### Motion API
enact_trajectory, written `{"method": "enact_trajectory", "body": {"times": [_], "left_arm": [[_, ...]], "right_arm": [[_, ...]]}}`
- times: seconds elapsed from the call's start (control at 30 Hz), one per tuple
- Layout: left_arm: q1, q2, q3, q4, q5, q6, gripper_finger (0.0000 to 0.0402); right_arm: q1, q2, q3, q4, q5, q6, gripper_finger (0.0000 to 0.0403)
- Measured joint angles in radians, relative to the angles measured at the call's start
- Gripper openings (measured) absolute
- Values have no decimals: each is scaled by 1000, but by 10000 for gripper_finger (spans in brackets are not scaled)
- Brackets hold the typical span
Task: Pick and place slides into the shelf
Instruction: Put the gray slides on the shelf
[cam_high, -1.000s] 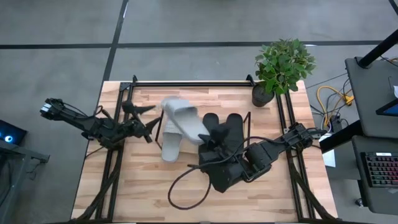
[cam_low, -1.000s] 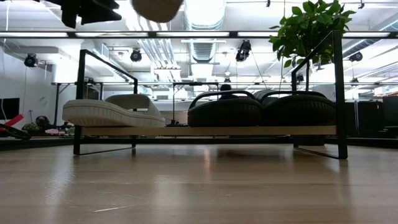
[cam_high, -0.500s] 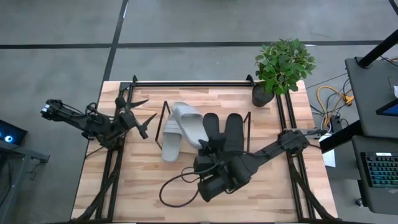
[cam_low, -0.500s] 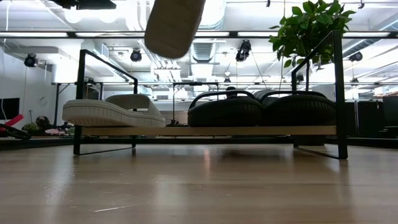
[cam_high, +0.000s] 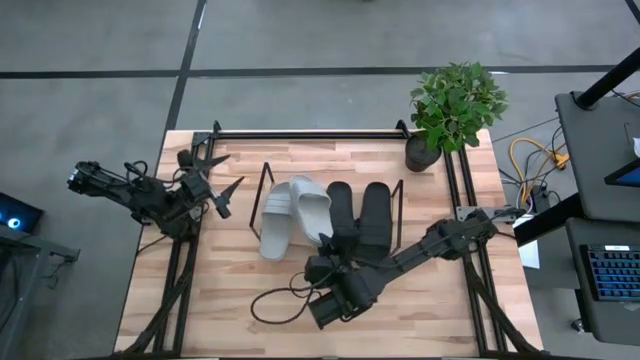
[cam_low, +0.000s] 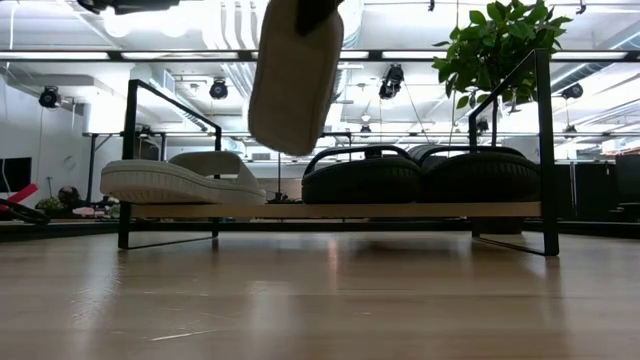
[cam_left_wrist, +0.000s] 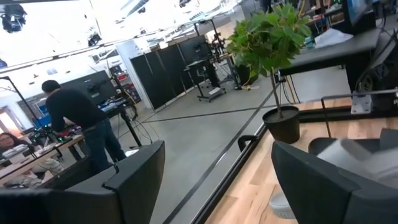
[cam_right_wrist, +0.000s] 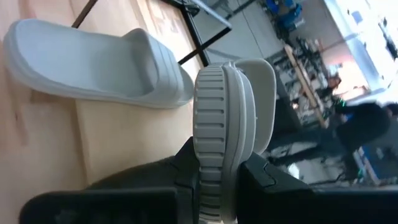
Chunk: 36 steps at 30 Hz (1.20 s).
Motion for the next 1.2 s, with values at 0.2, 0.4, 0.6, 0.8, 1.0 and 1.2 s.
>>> {"method": "enact_trajectory", "body": {"times": [0.2, 0.4, 0.6, 0.8, 1.0, 1.2], "left_arm": [[0, -15, -1, 0, -1, 4, 279], [0, -21, -2, -7, 0, 3, 279], [0, -20, -6, -10, 0, 3, 279], [0, -15, -8, -10, 0, 3, 279], [0, -6, -8, -11, 0, 3, 279], [0, -1, -8, -11, 0, 3, 279]], "right_arm": [[-15, 51, 1, 11, -4, 130, 47], [-35, 59, 1, 27, 8, 256, 47], [-58, 62, 0, 109, 11, 275, 46], [-63, 62, -5, 122, -3, 276, 46], [-64, 112, -12, 123, -39, 207, 46], [-65, 161, -11, 110, -33, 150, 45]]}}
